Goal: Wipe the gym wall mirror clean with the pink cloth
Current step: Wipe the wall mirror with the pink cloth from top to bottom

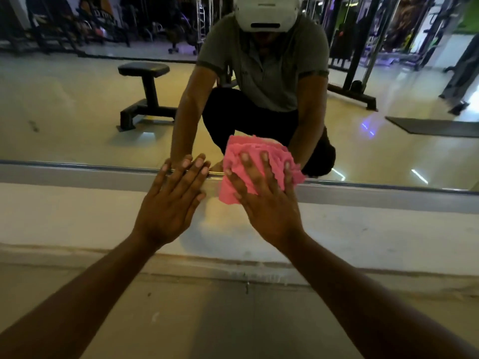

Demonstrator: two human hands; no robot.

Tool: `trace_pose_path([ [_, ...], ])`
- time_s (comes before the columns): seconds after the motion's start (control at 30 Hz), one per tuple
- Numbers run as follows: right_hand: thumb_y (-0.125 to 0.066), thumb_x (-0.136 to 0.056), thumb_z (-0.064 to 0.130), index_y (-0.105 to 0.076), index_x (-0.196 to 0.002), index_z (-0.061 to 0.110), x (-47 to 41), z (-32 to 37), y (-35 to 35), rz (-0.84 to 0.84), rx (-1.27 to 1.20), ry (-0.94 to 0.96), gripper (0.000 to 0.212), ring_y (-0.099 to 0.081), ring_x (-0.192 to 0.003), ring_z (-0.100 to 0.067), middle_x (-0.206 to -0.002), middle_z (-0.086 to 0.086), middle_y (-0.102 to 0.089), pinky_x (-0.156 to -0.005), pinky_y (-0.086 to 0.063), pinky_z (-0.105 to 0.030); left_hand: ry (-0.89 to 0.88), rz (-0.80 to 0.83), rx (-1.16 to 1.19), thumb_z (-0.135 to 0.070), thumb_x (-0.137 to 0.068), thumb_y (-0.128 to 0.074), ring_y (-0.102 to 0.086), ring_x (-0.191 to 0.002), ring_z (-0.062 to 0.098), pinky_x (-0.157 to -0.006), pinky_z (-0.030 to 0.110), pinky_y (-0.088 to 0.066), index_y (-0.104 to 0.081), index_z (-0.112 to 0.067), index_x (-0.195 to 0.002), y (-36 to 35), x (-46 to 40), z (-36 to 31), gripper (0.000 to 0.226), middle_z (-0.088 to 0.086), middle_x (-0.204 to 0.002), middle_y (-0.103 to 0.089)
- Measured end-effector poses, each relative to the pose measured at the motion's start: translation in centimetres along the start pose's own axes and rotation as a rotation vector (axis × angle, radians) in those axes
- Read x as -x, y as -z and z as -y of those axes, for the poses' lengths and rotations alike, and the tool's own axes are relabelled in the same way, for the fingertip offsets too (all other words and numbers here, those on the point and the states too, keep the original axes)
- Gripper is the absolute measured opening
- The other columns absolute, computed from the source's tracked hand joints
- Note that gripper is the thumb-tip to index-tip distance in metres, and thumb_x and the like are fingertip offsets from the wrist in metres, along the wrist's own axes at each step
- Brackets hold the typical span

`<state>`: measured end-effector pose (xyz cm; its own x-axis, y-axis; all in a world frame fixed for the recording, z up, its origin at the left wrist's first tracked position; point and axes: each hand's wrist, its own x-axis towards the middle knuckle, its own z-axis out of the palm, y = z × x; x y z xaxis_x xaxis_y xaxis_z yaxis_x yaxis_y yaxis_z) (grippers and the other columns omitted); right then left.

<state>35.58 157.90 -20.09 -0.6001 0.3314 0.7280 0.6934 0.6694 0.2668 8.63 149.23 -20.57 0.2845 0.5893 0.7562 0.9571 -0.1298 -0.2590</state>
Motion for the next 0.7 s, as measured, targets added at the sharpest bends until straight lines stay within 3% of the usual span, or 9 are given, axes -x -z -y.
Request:
trace_pose_path([
  [0.1, -0.07, -0.108, 0.031, -0.017, -0.174, 0.027, 3.5, -0.3, 0.8, 0.039, -0.012, -0.071, 0.085, 0.0, -0.17, -0.04, -0.183, -0.01, 0.002, -0.132, 0.0, -0.067, 0.045, 0.018, 0.038, -0.03, -0.114, -0.052, -0.022, -0.166, 0.034, -0.131, 0.064, -0.022, -0.03, -0.007, -0.17, 0.6, 0.7, 1.3, 0.064, 0.013, -0.179, -0.022],
  [0.2, -0.062, -0.112, 0.039, -0.011, -0.174, 0.026, -1.1, 3.2, 0.5, 0.01, -0.087, -0.243, 0.081, 0.01, -0.169, -0.039, -0.182, -0.009, 0.006, -0.131, -0.005, -0.073, 0.039, 0.066, 0.113, -0.029, -0.115, -0.051, -0.019, -0.167, 0.033, -0.133, 0.061, -0.017, -0.028, -0.008, -0.17, 0.7, 0.4, 1.3, 0.064, 0.012, -0.18, -0.019],
  [0.3, -0.058, -0.114, 0.034, -0.015, -0.174, 0.026, -3.9, 6.2, -0.6, 0.044, -0.134, -0.122, 0.074, 0.005, -0.17, -0.037, -0.182, -0.008, -0.001, -0.132, -0.011, -0.074, 0.026, 0.112, 0.125, -0.029, -0.114, -0.05, -0.016, -0.167, 0.029, -0.134, 0.057, -0.014, -0.027, -0.008, -0.17, 1.2, 0.8, 3.3, 0.064, 0.011, -0.18, -0.017],
  [0.4, -0.062, -0.114, 0.031, -0.01, -0.176, 0.025, -1.2, 3.8, 0.3, 0.101, -0.042, 0.014, 0.081, -0.007, -0.17, -0.037, -0.183, -0.008, 0.0, -0.131, -0.019, -0.072, 0.07, 0.064, 0.093, -0.031, -0.114, -0.052, -0.018, -0.167, 0.027, -0.133, 0.057, -0.02, -0.032, -0.008, -0.169, 1.8, 1.5, 5.5, 0.063, 0.009, -0.179, -0.02],
  [0.53, -0.054, -0.114, 0.04, -0.021, -0.173, 0.025, -4.4, 7.5, -1.6, 0.014, -0.064, -0.137, 0.07, 0.003, -0.17, -0.037, -0.182, -0.006, -0.001, -0.132, 0.003, -0.069, 0.022, 0.058, 0.092, -0.032, -0.113, -0.052, -0.014, -0.168, 0.029, -0.134, 0.057, -0.014, -0.024, -0.007, -0.171, 0.8, 1.8, 6.0, 0.069, 0.012, -0.181, -0.013],
  [0.6, -0.058, -0.113, 0.036, -0.021, -0.173, 0.025, -4.5, 9.0, -2.5, 0.001, -0.096, -0.086, 0.071, 0.003, -0.17, -0.036, -0.183, -0.007, -0.002, -0.133, 0.004, -0.066, -0.02, 0.04, 0.052, -0.034, -0.113, -0.051, -0.018, -0.167, 0.032, -0.134, 0.058, -0.017, -0.024, -0.005, -0.171, 0.8, 2.2, 7.1, 0.07, 0.015, -0.18, -0.015],
  [0.7, -0.066, -0.11, 0.03, -0.018, -0.174, 0.026, -1.8, 7.0, -1.1, 0.033, -0.041, 0.033, 0.08, 0.002, -0.17, -0.035, -0.184, -0.007, 0.0, -0.134, 0.004, -0.065, 0.052, -0.007, 0.021, -0.034, -0.113, -0.056, -0.021, -0.166, 0.032, -0.133, 0.059, -0.02, -0.026, -0.005, -0.17, 1.9, 3.2, 9.6, 0.071, 0.015, -0.179, -0.019],
])
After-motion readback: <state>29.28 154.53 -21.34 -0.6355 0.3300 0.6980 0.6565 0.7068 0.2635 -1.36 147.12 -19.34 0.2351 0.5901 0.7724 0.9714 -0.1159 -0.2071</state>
